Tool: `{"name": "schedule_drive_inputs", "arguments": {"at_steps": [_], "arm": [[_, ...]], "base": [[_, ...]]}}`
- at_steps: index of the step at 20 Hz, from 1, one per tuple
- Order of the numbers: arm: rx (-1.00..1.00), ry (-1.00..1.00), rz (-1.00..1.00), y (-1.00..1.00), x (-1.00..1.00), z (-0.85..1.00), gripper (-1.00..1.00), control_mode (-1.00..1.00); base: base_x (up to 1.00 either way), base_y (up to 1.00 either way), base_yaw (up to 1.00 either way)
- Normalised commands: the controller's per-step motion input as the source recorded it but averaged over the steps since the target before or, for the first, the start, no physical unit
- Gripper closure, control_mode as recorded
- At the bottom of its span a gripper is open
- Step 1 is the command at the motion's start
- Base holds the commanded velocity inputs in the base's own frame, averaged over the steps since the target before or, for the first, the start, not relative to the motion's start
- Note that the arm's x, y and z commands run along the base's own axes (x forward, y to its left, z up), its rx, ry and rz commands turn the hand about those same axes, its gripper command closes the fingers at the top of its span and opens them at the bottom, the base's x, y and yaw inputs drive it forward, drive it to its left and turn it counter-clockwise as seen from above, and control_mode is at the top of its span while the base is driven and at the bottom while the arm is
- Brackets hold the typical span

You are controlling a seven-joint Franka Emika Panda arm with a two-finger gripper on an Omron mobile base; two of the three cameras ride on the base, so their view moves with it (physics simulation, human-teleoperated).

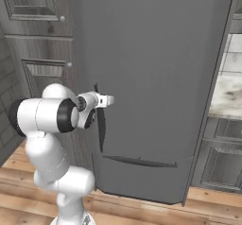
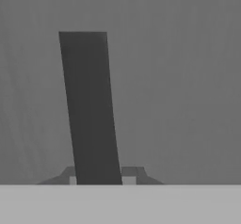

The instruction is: Take the cake and donut from the fridge and place them on the empty tray on the dining counter.

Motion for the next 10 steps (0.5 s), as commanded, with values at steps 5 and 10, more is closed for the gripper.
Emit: {"name": "schedule_drive_inputs", "arguments": {"at_steps": [5, 10], "arm": [[0.0, 0.31, -0.04, -0.3, -1.0, -0.04, 1.0, -1.0], [0.0, 0.3, -0.06, -0.39, -0.99, 0.0, 1.0, -1.0]], "base": [[0.0, 0.0, 0.0], [0.0, 0.0, 0.0]]}}
